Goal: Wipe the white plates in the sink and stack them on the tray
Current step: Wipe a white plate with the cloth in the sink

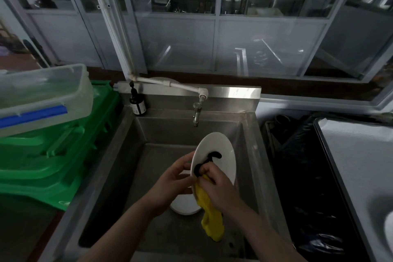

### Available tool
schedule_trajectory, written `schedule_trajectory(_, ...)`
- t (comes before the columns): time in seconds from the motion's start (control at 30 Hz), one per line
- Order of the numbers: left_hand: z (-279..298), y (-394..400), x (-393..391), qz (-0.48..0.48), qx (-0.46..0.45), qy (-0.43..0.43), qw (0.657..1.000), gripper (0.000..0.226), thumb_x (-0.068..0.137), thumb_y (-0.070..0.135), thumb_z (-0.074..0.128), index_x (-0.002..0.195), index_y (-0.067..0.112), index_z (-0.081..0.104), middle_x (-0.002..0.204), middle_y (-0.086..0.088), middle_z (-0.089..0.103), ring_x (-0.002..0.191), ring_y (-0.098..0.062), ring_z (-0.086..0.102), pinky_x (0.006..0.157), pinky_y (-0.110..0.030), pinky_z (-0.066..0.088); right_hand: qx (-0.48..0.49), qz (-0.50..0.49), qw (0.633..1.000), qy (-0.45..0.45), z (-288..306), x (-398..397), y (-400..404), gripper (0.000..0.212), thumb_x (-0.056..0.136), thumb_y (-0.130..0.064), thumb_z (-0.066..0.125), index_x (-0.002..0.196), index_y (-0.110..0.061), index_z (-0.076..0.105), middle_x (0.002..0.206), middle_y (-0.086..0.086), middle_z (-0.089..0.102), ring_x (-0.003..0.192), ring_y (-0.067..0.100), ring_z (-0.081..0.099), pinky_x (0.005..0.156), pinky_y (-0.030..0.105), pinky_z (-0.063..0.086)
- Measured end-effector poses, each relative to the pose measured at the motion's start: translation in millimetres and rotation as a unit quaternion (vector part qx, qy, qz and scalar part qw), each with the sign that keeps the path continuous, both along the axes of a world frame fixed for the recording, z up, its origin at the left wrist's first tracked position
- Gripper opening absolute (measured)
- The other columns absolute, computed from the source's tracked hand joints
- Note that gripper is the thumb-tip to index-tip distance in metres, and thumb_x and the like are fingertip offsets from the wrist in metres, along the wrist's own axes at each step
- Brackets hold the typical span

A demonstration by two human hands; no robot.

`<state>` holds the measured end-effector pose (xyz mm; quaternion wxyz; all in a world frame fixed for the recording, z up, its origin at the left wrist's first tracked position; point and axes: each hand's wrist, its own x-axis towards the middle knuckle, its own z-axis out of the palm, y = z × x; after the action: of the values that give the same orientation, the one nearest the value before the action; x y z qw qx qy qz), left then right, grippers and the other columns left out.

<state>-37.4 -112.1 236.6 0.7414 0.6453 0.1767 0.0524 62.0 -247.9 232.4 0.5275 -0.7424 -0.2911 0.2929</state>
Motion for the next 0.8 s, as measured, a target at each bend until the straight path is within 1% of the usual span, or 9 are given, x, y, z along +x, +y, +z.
schedule_trajectory(0.1,-2.3,-1.1,-3.1,0.004,-0.012,0.010,1.000,0.058,0.098,0.004,0.057,0.140,0.043,0.052,0.129,-0.009,0.062,0.115,-0.029,0.065,0.093,-0.050,0.057,0.014,0.019,1.000,0.002,4.5,2.0,3.3,0.019,0.095,-0.013,0.058,0.088,-0.031,0.060,0.085,-0.009,0.066,0.085,0.001,0.062,0.070,0.015,0.046)
schedule_trajectory(0.17,-2.5,-1.3,-4.6,0.012,-0.022,0.010,1.000,0.057,0.098,0.003,0.055,0.140,0.042,0.052,0.128,-0.007,0.063,0.115,-0.028,0.066,0.094,-0.052,0.056,0.022,0.028,0.999,0.026,5.9,3.1,3.2,0.017,0.095,-0.014,0.058,0.092,-0.030,0.064,0.090,-0.007,0.068,0.088,0.004,0.064,0.073,0.018,0.050)
schedule_trajectory(0.23,-2.9,-2.5,-5.6,0.018,-0.030,0.007,0.999,0.056,0.098,0.003,0.054,0.138,0.043,0.054,0.127,-0.007,0.063,0.115,-0.027,0.066,0.094,-0.054,0.055,0.028,0.036,0.998,0.031,5.8,3.6,1.8,0.017,0.096,-0.014,0.058,0.094,-0.029,0.066,0.092,-0.005,0.069,0.089,0.006,0.065,0.076,0.019,0.053)
schedule_trajectory(0.33,-3.1,-6.9,-6.5,0.036,-0.046,-0.003,0.998,0.056,0.098,0.002,0.054,0.132,0.047,0.059,0.125,-0.005,0.065,0.115,-0.026,0.066,0.092,-0.049,0.057,0.026,0.053,0.998,0.031,4.6,6.5,-1.2,0.014,0.095,-0.014,0.059,0.094,-0.025,0.068,0.089,-0.003,0.069,0.086,0.005,0.064,0.074,0.019,0.052)
schedule_trajectory(0.4,-4.3,-9.7,-7.2,0.045,-0.051,-0.005,0.998,0.056,0.097,0.002,0.054,0.131,0.046,0.059,0.125,-0.004,0.066,0.114,-0.025,0.066,0.088,-0.044,0.058,0.014,0.071,0.997,0.023,2.7,9.2,-4.2,0.013,0.095,-0.015,0.060,0.094,-0.025,0.068,0.087,-0.005,0.069,0.085,0.003,0.064,0.073,0.018,0.051)
schedule_trajectory(0.47,-5.7,-12.1,-7.3,0.050,-0.049,-0.004,0.998,0.056,0.097,0.002,0.054,0.135,0.043,0.055,0.125,-0.004,0.066,0.114,-0.024,0.066,0.085,-0.041,0.058,-0.005,0.084,0.996,0.012,-2.5,11.4,-8.2,0.014,0.093,-0.017,0.062,0.094,-0.029,0.068,0.090,-0.007,0.070,0.088,0.005,0.065,0.076,0.020,0.052)
schedule_trajectory(0.6,-5.3,-13.9,-6.8,0.076,-0.035,0.000,0.997,0.052,0.097,0.004,0.057,0.135,0.039,0.055,0.120,0.000,0.068,0.109,-0.023,0.069,0.081,-0.040,0.060,-0.056,0.098,0.994,-0.003,-16.1,12.3,-16.7,0.011,0.092,-0.021,0.062,0.100,-0.023,0.069,0.097,-0.002,0.069,0.094,0.011,0.065,0.085,0.030,0.056)
schedule_trajectory(0.7,-4.7,-13.5,-7.2,0.101,-0.030,0.002,0.994,0.052,0.096,0.001,0.056,0.132,0.038,0.056,0.112,0.003,0.071,0.105,-0.023,0.071,0.077,-0.040,0.060,-0.087,0.096,0.991,-0.010,-24.5,14.0,-22.0,0.011,0.088,-0.023,0.061,0.097,-0.023,0.068,0.094,-0.001,0.069,0.092,0.013,0.065,0.086,0.036,0.056)
schedule_trajectory(0.8,-3.4,-14.6,-7.1,0.126,-0.016,-0.005,0.992,0.052,0.096,-0.001,0.055,0.132,0.037,0.056,0.109,0.005,0.073,0.103,-0.021,0.071,0.074,-0.038,0.060,-0.110,0.087,0.990,-0.015,-30.8,18.1,-26.9,0.009,0.088,-0.019,0.060,0.093,-0.020,0.067,0.092,0.002,0.068,0.091,0.016,0.064,0.085,0.040,0.054)
